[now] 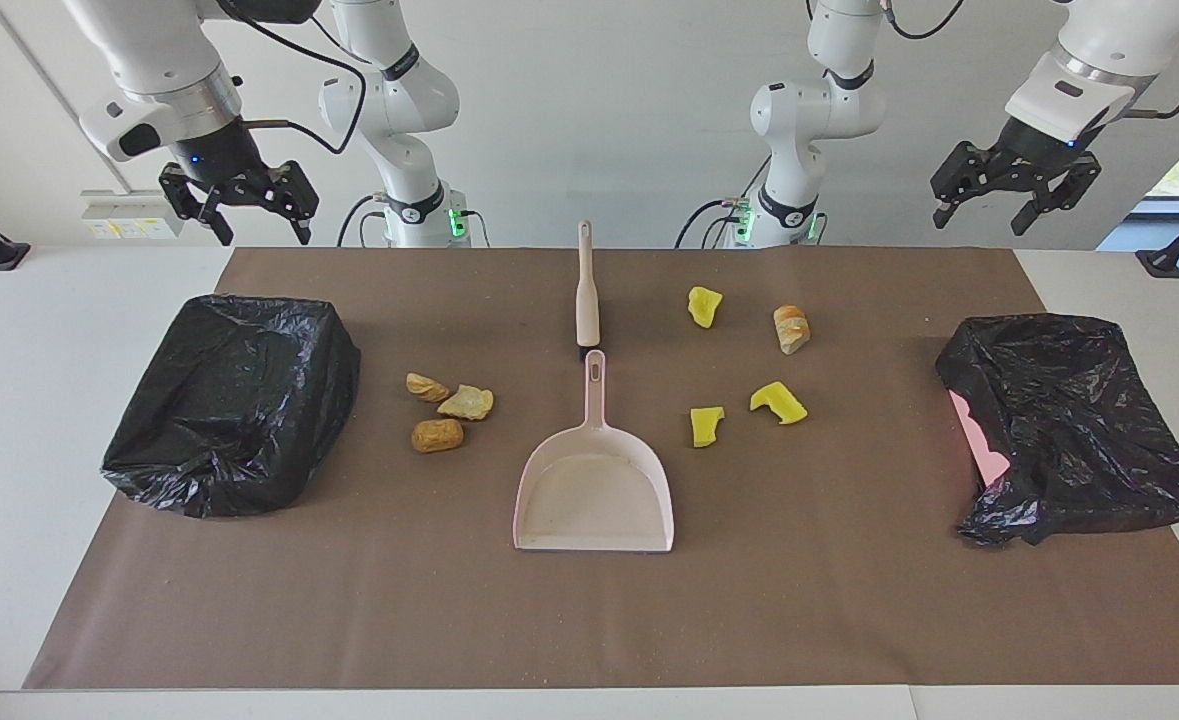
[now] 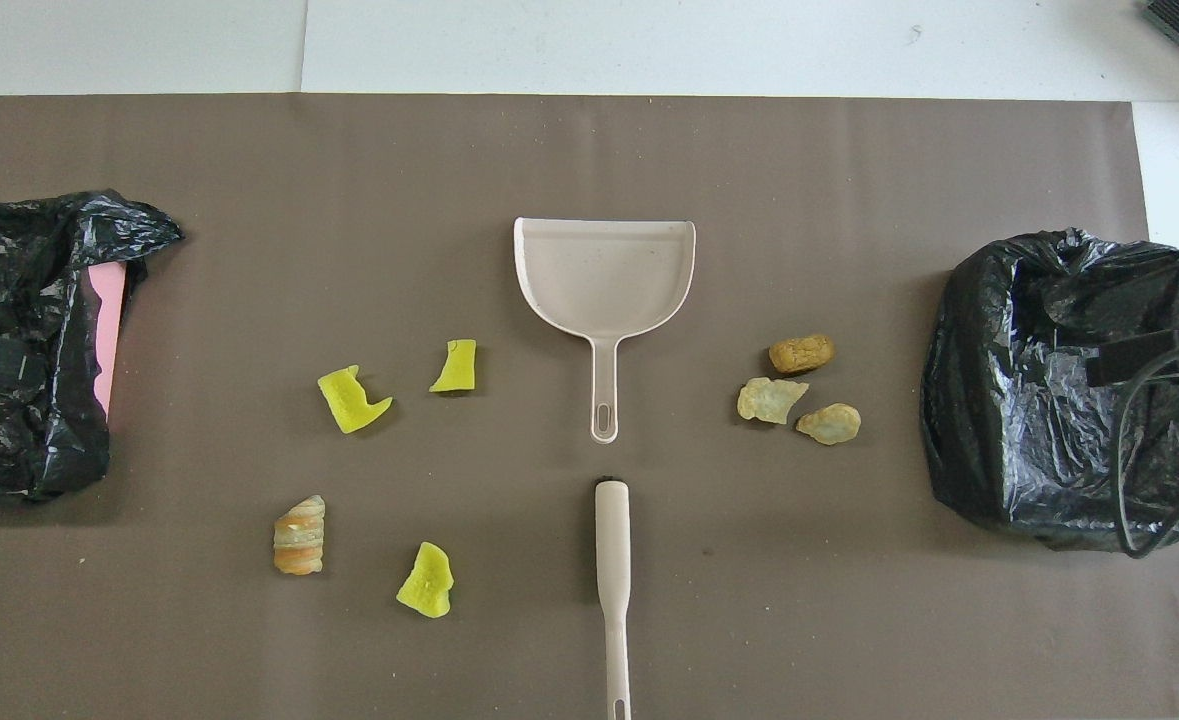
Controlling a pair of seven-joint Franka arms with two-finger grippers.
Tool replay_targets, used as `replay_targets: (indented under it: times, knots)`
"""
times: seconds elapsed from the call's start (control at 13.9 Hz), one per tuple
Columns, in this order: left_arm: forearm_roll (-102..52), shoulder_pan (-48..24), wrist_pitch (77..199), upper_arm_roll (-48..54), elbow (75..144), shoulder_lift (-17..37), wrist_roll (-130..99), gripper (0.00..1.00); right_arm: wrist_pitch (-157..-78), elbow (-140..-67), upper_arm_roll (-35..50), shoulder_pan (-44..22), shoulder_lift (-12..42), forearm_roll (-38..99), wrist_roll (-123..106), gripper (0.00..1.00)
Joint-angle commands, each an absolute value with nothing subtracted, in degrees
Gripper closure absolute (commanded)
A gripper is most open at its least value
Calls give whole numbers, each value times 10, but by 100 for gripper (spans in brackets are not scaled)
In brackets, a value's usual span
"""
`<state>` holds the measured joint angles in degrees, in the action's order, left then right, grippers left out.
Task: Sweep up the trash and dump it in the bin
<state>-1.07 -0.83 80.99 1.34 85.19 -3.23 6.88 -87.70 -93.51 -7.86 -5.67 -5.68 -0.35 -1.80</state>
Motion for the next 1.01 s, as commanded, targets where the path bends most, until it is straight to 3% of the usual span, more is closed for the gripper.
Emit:
replay_targets:
  times: [0.0, 0.94]
  knots:
    - [0, -11, 800, 6, 851, -37, 73, 0, -868, -941, -78, -52, -67, -4, -34, 0]
    - [-10, -25, 806, 29, 856, -38, 67, 0, -866, -942, -78, -52, -67, -4, -35, 0]
